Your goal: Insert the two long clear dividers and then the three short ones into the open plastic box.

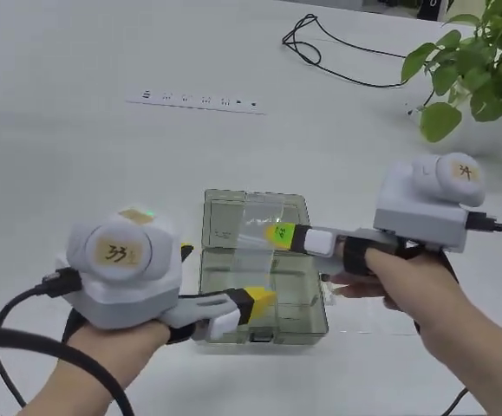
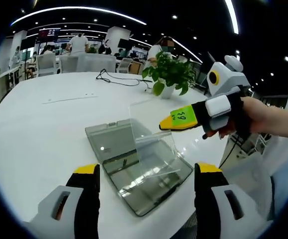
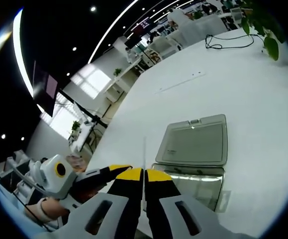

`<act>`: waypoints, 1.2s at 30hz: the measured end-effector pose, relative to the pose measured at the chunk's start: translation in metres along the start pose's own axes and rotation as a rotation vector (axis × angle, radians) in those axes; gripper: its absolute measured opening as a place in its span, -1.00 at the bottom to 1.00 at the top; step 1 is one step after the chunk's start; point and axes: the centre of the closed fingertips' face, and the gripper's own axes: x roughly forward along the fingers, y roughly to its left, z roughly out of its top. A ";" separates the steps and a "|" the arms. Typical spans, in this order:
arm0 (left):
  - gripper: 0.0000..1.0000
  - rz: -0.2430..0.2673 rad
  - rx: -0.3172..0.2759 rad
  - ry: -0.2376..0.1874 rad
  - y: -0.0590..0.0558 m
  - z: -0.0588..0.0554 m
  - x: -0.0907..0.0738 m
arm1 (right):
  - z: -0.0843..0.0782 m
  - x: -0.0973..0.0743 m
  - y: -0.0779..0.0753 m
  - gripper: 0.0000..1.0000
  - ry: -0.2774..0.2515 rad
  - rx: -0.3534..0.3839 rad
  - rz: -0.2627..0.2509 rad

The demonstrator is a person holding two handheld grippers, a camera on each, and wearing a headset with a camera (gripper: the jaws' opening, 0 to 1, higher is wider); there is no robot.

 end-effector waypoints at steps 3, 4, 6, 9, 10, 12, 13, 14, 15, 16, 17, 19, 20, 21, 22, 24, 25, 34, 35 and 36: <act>0.83 -0.021 0.034 0.004 0.000 -0.004 -0.002 | -0.002 -0.003 -0.001 -0.96 0.014 0.008 -0.018; 0.89 -0.030 0.051 0.011 0.000 -0.006 -0.002 | -0.002 -0.004 -0.003 -0.96 0.018 0.011 -0.028; 1.00 -0.045 0.086 0.017 0.000 -0.009 -0.002 | -0.001 -0.005 -0.006 -0.96 0.023 0.015 -0.034; 1.00 -0.074 0.126 0.045 0.000 -0.015 -0.004 | -0.002 -0.007 -0.006 -0.96 0.035 0.018 -0.051; 1.00 -0.078 0.135 0.050 0.001 -0.017 -0.004 | -0.003 -0.008 -0.007 -0.96 0.042 0.015 -0.061; 1.00 -0.086 0.159 0.063 0.001 -0.019 -0.004 | -0.003 -0.009 -0.008 -0.97 0.050 0.014 -0.069; 1.00 -0.087 0.164 0.063 0.002 -0.019 -0.004 | -0.004 -0.010 -0.009 -0.97 0.059 0.019 -0.081; 1.00 -0.088 0.167 0.063 0.003 -0.020 -0.004 | -0.005 -0.011 -0.010 -0.97 0.070 0.024 -0.093; 1.00 -0.095 0.168 0.061 0.003 -0.020 -0.004 | -0.006 -0.012 -0.012 -0.97 0.080 0.026 -0.102; 1.00 -0.096 0.168 0.061 0.003 -0.020 -0.004 | -0.005 -0.013 -0.012 -0.97 0.082 0.023 -0.108; 1.00 -0.099 0.169 0.061 0.004 -0.020 -0.004 | -0.005 -0.014 -0.013 -0.97 0.094 0.028 -0.119; 1.00 -0.103 0.172 0.060 0.004 -0.021 -0.004 | -0.004 -0.015 -0.019 -0.97 0.114 0.031 -0.141; 1.00 -0.106 0.174 0.058 0.003 -0.021 -0.004 | -0.004 -0.016 -0.020 -0.97 0.121 0.031 -0.149; 1.00 -0.109 0.173 0.056 0.003 -0.021 -0.004 | -0.005 -0.016 -0.022 -0.97 0.136 0.037 -0.164; 1.00 -0.111 0.172 0.057 0.003 -0.022 -0.004 | -0.005 -0.016 -0.023 -0.97 0.142 0.036 -0.170; 1.00 -0.118 0.172 0.056 0.002 -0.024 -0.003 | -0.007 -0.017 -0.026 -0.97 0.166 0.038 -0.189; 1.00 -0.120 0.173 0.057 0.002 -0.025 -0.003 | -0.006 -0.017 -0.030 -0.97 0.179 0.041 -0.198; 1.00 -0.140 0.183 0.056 -0.001 -0.031 -0.001 | -0.010 -0.018 -0.043 -0.97 0.290 0.041 -0.275; 1.00 -0.141 0.180 0.054 -0.001 -0.032 -0.001 | -0.011 -0.018 -0.045 -0.97 0.303 0.042 -0.278; 1.00 -0.141 0.180 0.053 -0.001 -0.032 -0.001 | -0.013 -0.018 -0.046 -0.97 0.322 0.053 -0.286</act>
